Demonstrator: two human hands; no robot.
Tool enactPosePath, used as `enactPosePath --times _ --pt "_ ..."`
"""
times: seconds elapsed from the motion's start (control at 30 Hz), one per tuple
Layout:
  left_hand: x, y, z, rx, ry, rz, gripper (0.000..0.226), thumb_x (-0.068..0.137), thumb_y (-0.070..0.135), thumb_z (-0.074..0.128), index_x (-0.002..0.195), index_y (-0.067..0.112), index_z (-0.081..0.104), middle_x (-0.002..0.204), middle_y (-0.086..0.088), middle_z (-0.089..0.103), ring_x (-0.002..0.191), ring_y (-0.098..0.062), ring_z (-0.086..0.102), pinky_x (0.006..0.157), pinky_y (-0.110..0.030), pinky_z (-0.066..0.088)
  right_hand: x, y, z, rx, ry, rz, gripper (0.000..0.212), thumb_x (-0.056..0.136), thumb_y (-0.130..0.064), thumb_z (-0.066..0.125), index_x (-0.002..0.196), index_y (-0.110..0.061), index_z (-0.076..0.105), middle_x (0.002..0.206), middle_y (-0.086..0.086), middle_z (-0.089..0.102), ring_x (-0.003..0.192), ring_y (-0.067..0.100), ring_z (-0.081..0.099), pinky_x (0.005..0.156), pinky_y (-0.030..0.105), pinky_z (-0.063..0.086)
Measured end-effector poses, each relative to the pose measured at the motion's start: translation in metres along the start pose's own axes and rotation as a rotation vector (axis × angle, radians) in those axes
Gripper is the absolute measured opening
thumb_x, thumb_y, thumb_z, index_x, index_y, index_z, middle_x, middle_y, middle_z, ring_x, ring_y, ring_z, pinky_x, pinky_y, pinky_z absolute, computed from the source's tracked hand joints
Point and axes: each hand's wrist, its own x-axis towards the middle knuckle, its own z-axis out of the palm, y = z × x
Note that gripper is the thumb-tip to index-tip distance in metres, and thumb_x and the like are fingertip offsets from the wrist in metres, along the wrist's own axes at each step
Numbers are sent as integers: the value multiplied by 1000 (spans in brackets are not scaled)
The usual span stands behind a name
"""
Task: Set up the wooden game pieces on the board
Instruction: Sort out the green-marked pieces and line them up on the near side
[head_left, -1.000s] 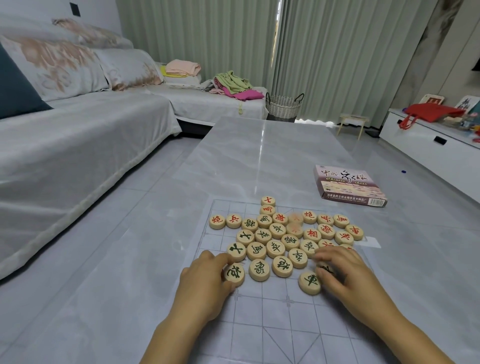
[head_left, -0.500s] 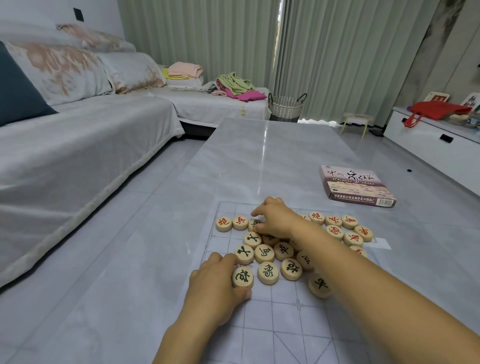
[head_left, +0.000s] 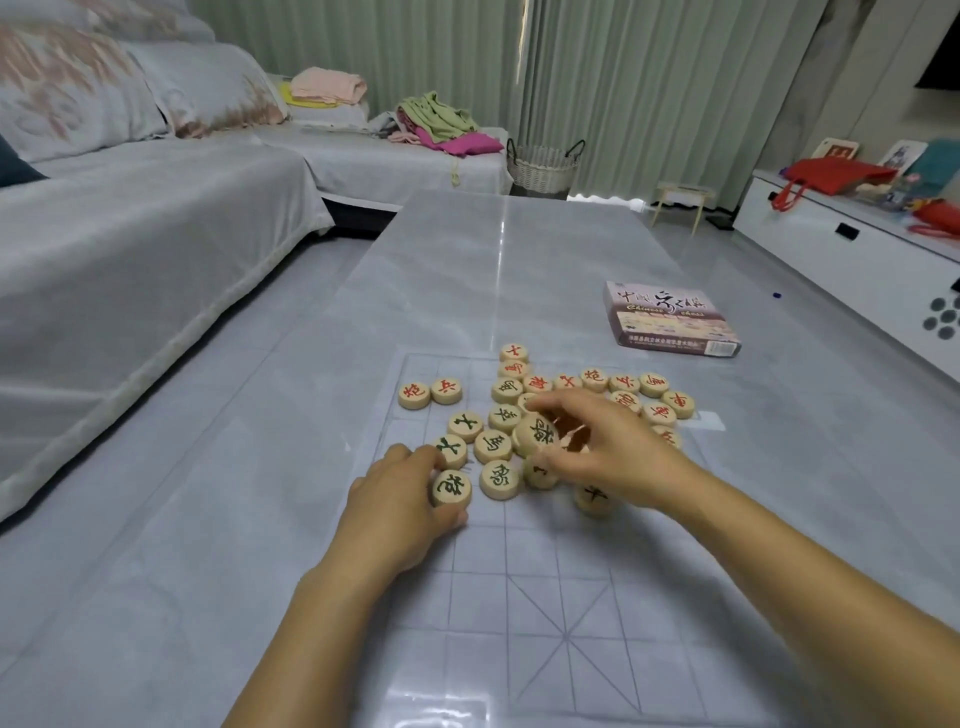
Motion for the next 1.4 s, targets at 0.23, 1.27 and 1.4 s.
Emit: enactPosePath --times 0.23,1.27,1.4 --pt "-19 9 7 139 18 26 55 81 34 64 129 22 41 124 -3 47 117 -24 43 95 -33 37 -135 6 25 -8 -176 -18 37 78 -42 61 112 -41 49 110 -27 45 110 -4 45 90 10 38" --pt "-4 10 3 -75 21 -91 54 84 30 64 132 19 43 129 -5 49 112 -22 52 92 -34 44 -109 38 -2 80 69 150 16 87 -32 59 95 -45 53 101 -17 52 97 -5 49 79 6 38" --pt "1 8 4 -110 48 -109 49 87 28 59 132 18 43 132 -7 47 116 -23 50 95 -36 43 -64 61 -13 -4 170 238 20 90 -22 56 109 -22 62 99 -6 55 83 5 52 71 14 39"
